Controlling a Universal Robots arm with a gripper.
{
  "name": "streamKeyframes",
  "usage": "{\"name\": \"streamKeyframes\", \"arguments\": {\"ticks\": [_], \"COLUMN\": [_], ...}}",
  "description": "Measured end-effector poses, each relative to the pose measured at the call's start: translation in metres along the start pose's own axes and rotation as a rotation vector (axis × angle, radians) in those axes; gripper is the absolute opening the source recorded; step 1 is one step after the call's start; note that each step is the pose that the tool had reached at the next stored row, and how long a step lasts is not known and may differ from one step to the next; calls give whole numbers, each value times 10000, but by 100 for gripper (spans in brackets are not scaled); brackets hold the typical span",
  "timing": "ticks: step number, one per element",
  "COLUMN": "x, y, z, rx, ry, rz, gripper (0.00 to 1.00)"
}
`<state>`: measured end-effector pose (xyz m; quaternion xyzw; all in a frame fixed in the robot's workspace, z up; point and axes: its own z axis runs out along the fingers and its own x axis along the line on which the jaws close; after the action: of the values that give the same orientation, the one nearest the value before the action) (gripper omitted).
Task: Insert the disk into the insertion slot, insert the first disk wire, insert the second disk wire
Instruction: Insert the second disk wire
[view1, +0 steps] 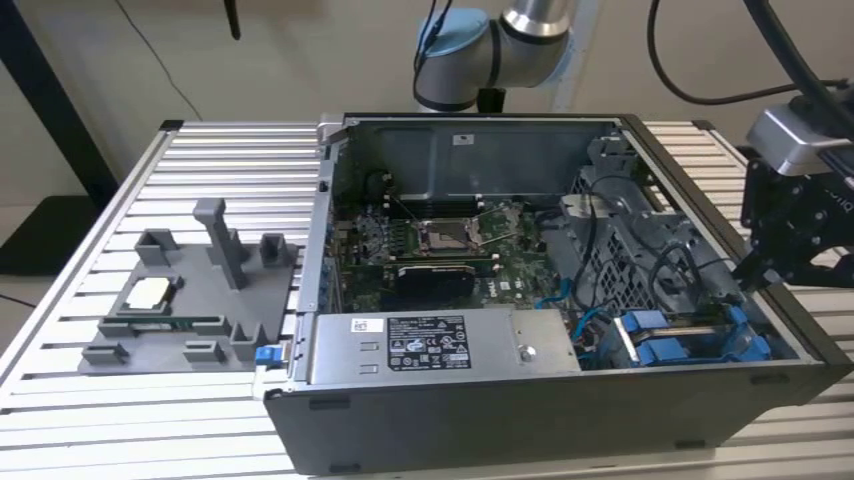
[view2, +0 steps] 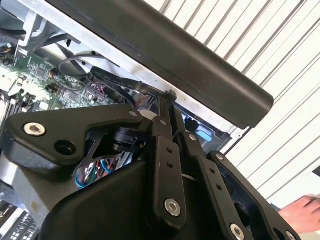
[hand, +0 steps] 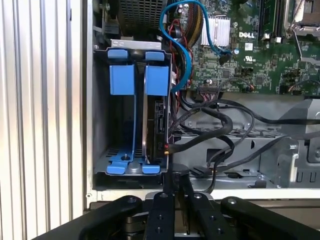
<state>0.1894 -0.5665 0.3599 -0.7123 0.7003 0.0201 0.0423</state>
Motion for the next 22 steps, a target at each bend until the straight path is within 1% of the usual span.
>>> {"name": "streamKeyframes", "arguments": {"ticks": [4,5,10,15,18,22], "x": [1,1,-4,-6,-9,-13], "y": [-3,-4,-5,-4,7,40], "z": [11,12,-43,-73,-97,-138], "rx": [-1,-18,-202,-364,-424,-470], "ry": [1,0,-5,2,1,1], "rz": [0,2,26,44,50,52], "gripper": [16,16,16,16,16,16]}}
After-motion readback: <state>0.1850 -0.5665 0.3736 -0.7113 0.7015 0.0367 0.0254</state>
